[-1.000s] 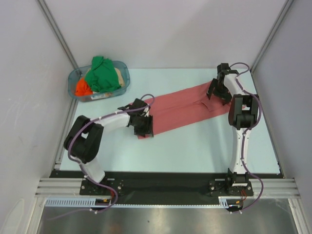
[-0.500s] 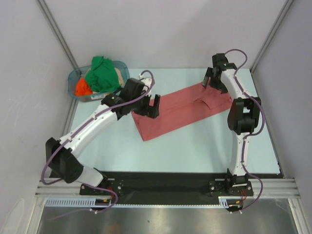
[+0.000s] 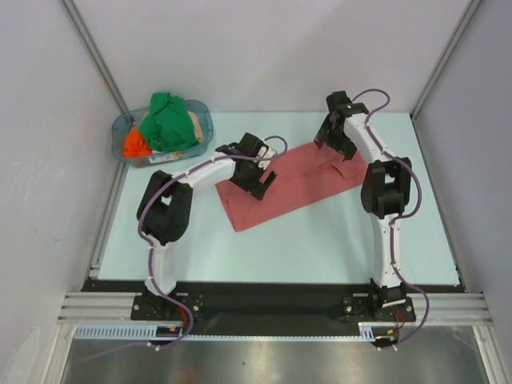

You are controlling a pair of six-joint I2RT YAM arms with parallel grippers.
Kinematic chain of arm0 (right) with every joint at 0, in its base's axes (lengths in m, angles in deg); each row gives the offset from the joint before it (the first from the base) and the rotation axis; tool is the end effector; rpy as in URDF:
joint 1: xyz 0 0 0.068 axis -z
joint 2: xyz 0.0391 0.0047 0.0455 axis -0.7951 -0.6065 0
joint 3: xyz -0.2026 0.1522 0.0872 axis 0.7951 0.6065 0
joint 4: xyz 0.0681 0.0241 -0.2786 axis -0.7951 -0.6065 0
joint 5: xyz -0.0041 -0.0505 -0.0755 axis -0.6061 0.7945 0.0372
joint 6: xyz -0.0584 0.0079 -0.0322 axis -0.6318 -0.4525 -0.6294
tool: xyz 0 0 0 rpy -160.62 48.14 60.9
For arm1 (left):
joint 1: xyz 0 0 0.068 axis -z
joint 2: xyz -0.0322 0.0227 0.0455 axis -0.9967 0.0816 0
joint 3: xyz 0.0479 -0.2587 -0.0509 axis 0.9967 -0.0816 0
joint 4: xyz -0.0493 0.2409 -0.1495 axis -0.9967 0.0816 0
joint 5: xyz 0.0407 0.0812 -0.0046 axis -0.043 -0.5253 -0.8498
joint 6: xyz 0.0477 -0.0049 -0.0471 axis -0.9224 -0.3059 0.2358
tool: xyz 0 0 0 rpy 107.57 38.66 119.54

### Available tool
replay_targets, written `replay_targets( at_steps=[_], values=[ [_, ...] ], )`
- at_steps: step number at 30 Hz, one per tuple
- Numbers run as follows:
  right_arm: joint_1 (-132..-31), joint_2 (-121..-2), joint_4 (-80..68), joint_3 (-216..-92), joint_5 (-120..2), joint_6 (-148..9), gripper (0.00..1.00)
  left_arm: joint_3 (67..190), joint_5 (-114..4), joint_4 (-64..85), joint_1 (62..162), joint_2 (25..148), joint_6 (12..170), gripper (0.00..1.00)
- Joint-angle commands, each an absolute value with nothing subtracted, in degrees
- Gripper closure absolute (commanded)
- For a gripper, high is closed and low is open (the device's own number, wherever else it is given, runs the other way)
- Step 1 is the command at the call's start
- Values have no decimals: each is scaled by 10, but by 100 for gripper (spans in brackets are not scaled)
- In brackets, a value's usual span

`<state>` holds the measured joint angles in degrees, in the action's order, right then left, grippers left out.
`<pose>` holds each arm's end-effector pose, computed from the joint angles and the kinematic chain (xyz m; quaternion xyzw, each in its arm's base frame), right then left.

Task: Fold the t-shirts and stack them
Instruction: Fold the tshirt

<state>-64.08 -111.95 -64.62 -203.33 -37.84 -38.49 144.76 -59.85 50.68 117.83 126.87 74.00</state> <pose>0.5147 0.0915 0.2212 0.2443 0.9397 -0.0134 0.2391 0.3835 -0.2484 0.1622 0.3201 0.9210 -0.0817 0.2062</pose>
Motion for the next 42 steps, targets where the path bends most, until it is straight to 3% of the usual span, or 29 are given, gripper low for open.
replay_targets(
  at_steps=[1,8,21,27,34,38,42],
  values=[
    [-637,-1156,-655,-2055,-340,-358,0,1448,-616,483,1175,1266,711,0],
    [-614,-1211,-591,-2042,-343,-406,0,1401,-640,485,1176,1280,738,0],
    [-625,-1245,-550,-2028,-382,-512,0,1213,-468,459,1192,1236,887,0],
    [-654,-1249,-533,-2029,-401,-596,0,1152,-402,413,1264,1209,975,0],
    [-675,-1241,-493,-2013,-441,-650,0,1156,-307,316,1421,1208,1124,0],
    [-692,-1243,-483,-2009,-458,-682,0,1198,-313,289,1467,1231,1148,0],
    [-695,-1219,-490,-1991,-469,-684,0,1222,-393,343,1471,1203,1122,0]
  ],
)
